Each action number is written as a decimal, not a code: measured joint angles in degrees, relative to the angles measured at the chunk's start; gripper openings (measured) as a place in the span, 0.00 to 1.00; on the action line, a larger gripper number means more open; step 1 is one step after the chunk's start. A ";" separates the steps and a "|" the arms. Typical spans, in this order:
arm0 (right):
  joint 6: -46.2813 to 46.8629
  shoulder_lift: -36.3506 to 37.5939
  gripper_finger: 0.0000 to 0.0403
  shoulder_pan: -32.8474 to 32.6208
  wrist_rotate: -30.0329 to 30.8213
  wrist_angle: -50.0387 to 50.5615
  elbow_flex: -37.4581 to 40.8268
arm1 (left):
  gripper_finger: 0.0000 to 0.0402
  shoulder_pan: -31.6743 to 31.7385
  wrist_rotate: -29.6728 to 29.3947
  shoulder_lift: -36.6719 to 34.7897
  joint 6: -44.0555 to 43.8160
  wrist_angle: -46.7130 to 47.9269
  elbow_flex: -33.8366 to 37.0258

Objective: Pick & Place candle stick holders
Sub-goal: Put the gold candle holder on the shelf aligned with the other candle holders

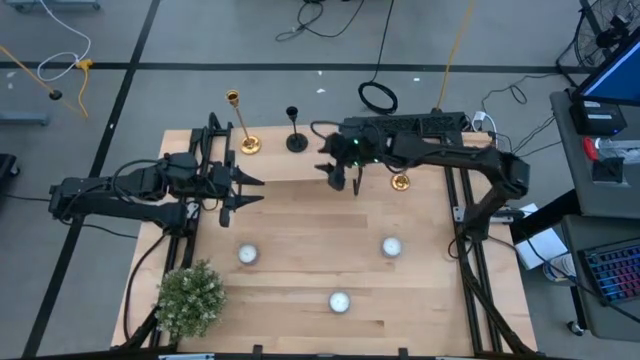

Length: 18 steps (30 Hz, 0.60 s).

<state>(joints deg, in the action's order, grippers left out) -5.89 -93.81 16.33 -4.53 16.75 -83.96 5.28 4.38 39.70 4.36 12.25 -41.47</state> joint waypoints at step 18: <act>18.32 16.63 0.52 -15.99 22.71 31.73 5.29 | 0.44 0.04 0.05 0.00 -0.22 0.00 0.00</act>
<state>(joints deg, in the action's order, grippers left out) 12.43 -77.18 0.35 18.18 48.47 -78.68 5.32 4.43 39.70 4.14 12.25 -41.47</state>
